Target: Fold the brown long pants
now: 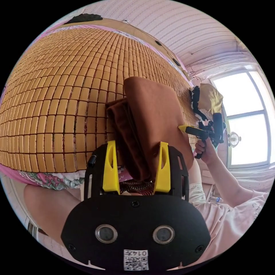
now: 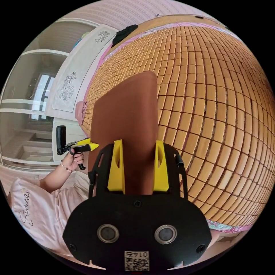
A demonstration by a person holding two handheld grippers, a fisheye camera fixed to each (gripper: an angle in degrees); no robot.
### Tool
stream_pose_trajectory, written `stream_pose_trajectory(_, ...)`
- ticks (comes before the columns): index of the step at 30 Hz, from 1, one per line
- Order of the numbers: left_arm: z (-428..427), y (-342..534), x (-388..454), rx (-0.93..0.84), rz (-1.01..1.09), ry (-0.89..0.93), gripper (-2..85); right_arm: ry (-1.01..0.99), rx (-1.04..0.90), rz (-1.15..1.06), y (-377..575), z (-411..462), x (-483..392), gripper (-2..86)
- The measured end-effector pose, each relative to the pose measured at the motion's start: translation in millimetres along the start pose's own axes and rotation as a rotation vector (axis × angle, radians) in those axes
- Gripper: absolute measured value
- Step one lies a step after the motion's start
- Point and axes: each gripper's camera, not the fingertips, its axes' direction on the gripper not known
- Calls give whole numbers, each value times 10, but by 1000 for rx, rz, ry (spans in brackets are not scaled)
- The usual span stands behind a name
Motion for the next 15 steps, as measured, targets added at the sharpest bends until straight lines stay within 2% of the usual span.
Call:
stream_pose_trajectory(2, 63, 27, -65, -19, -27, 42, 186, -40, 19, 8, 94, -87, -22, 109)
stream_pose_trajectory(4, 49, 75, -66, -24, -11, 37, 160, -17, 44, -79, 215, -206, -256, 76)
stream_pose_trajectory(7, -49, 230, 48, 23, 78, 48, 109, 173, 83, -312, 529, -441, -934, 64)
stream_pose_trajectory(9, -32, 322, 125, 11, 111, 63, 95, 228, 118, -438, 769, -624, -1306, 62)
stream_pose_trajectory(11, -38, 468, 325, 38, 175, 140, 78, 321, 191, -541, 1129, -943, -1640, 63)
stream_pose_trajectory(15, -12, 576, 905, 79, 320, 249, 73, 412, 313, -551, 1709, -1605, -1681, 66)
